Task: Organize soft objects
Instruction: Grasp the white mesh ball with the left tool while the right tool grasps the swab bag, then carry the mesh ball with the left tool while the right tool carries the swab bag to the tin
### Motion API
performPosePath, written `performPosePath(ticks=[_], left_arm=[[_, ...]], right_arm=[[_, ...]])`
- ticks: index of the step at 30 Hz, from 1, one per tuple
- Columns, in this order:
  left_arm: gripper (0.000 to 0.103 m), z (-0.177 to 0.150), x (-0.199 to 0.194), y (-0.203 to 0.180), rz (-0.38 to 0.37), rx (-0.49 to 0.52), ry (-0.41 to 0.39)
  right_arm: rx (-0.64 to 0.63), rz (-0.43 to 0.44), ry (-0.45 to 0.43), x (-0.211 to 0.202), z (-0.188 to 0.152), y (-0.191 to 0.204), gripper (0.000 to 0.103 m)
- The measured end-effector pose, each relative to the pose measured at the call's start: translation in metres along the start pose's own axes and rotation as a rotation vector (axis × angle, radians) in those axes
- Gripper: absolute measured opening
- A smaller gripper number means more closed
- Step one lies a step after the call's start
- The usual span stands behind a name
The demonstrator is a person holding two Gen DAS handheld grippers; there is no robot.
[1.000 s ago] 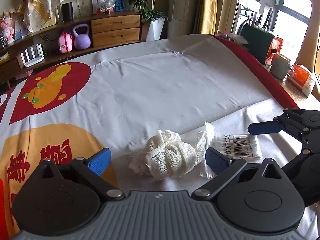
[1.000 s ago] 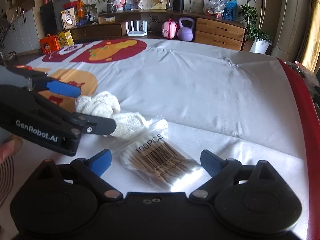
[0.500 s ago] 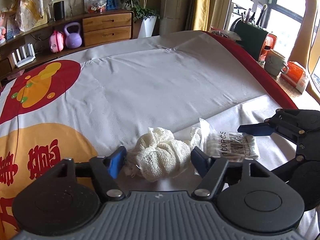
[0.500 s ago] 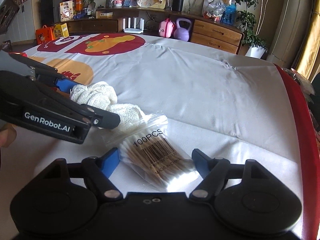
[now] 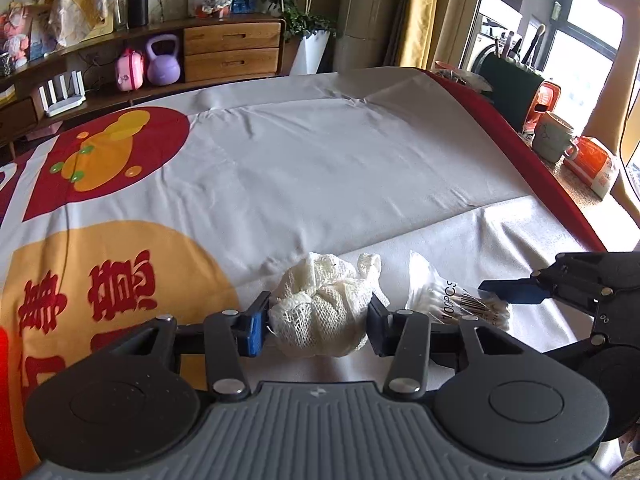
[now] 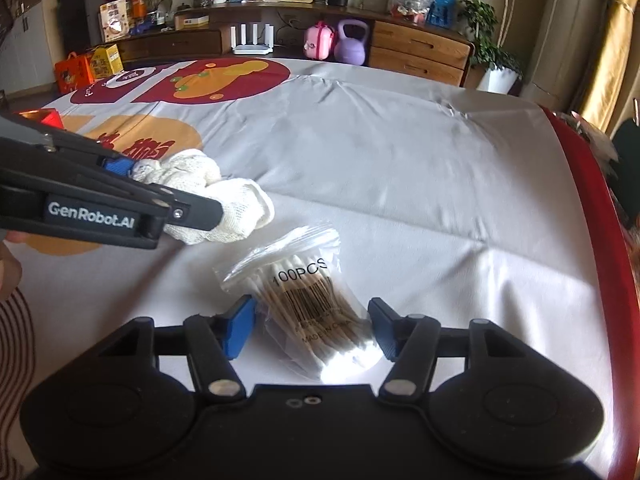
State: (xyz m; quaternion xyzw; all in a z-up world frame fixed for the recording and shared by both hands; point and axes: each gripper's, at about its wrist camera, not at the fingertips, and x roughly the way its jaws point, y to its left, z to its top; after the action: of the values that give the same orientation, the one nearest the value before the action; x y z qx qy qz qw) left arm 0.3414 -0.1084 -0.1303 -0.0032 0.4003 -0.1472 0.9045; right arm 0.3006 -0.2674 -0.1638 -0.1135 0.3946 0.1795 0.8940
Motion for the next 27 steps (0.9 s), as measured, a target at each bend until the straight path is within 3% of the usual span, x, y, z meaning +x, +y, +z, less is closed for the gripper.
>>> performPosePath(ticks=[14, 27], left_arm=[[0.047, -0.022, -0.077, 0.023, 0.047, -0.09, -0.049], [0.047, -0.033, -0.16, 0.046, 0.102, -0.134, -0.108]], right_arm=[[0.162, 0.041, -0.052, -0.057, 0.005, 0.037, 0.059], [0.152, 0.119, -0.114, -0.105, 0.028, 0.088, 0.059]])
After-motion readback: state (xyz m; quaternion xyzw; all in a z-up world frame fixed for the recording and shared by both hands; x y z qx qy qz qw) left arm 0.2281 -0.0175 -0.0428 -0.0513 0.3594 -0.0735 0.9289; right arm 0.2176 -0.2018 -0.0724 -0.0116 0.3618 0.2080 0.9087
